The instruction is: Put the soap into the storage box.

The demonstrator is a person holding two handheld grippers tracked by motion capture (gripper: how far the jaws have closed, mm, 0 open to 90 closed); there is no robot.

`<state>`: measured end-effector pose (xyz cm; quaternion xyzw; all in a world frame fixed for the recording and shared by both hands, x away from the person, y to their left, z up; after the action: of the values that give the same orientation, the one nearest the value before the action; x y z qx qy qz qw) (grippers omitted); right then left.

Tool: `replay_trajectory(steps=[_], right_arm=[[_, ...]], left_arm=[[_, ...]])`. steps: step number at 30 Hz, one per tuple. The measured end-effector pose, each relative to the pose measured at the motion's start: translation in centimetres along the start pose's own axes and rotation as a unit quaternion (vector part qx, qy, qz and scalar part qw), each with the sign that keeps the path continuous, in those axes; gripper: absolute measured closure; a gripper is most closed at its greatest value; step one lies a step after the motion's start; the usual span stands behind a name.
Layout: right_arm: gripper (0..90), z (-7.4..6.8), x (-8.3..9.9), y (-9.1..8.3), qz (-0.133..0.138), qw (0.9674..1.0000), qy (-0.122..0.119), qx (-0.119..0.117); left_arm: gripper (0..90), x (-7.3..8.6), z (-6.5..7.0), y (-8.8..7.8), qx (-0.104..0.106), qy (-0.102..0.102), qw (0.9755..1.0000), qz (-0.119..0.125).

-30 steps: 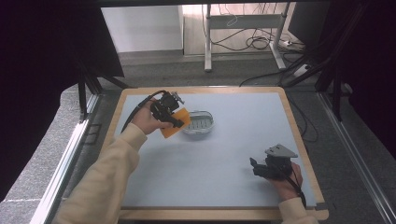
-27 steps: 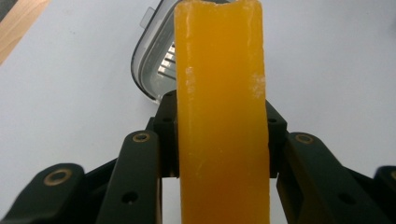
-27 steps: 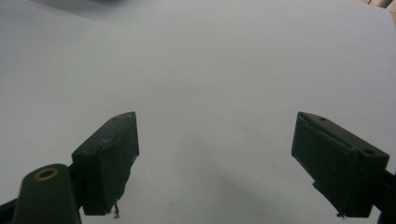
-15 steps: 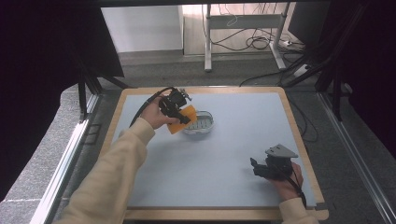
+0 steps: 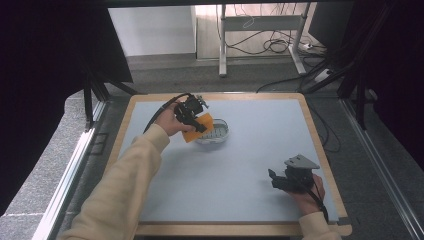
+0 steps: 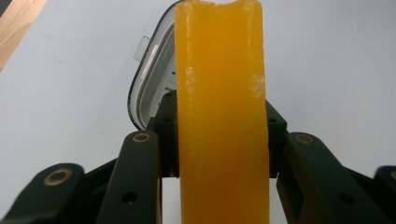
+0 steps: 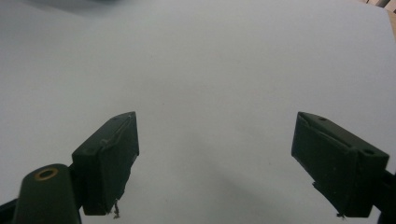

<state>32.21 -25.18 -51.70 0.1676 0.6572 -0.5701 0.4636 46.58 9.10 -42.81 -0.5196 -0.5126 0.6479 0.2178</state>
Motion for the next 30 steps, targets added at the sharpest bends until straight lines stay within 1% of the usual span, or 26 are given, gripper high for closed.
replay_trajectory(steps=[6,8,13,16,19,21,23,24,27,30], right_arm=[[15.5,0.0,0.0,0.0,-0.001,1.0,-0.001,0.0],[15.5,0.0,0.0,0.0,-0.002,1.0,0.001,0.0],[15.5,0.1,0.1,0.0,-0.003,1.0,0.0,0.0],[15.5,0.1,0.1,0.0,-0.003,1.0,0.0,0.0],[15.5,0.1,0.1,0.0,-0.003,1.0,-0.001,0.001],[15.5,0.2,0.1,0.0,-0.003,1.0,-0.002,0.001],[15.5,0.3,0.1,0.0,-0.003,1.0,0.0,0.002],[15.5,0.5,0.1,-0.1,-0.001,1.0,0.006,0.002],[15.5,0.6,0.1,-0.1,0.001,1.0,0.009,0.002],[15.5,0.4,0.1,0.0,0.0,1.0,0.004,0.0]], left_arm=[[62.0,-0.4,-0.3,0.2,0.003,0.006,1.0,-0.002],[62.0,-0.6,-0.3,0.3,0.0,0.009,0.9999,-0.006],[62.0,-1.0,-0.5,0.5,0.003,0.012,0.9999,0.0],[62.0,-1.4,-0.7,0.7,0.006,0.02,0.9998,-0.001],[62.0,-1.7,-0.9,0.9,0.011,0.025,0.9996,0.004],[62.1,-2.0,-1.0,1.1,0.01,0.027,0.9996,0.004],[62.1,-2.3,-1.1,1.3,0.013,0.032,0.9994,0.003],[62.0,-2.4,-1.1,1.5,0.013,0.031,0.9994,0.004],[62.0,-2.8,-1.2,1.8,0.016,0.037,0.9992,0.005],[62.0,-3.3,-1.3,2.2,0.018,0.041,0.999,0.006]])
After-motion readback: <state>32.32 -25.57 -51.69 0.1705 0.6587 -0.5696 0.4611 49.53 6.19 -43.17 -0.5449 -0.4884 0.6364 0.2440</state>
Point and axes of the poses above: each handheld gripper's, and its own axes: y roughly forward along the jaws, x roughly out of its underside, z roughly to its right, the point moved 2 cm from there along y, roughly forward along the jaws, and after that the axes turned 5 degrees about y, right-handed, at the moved point
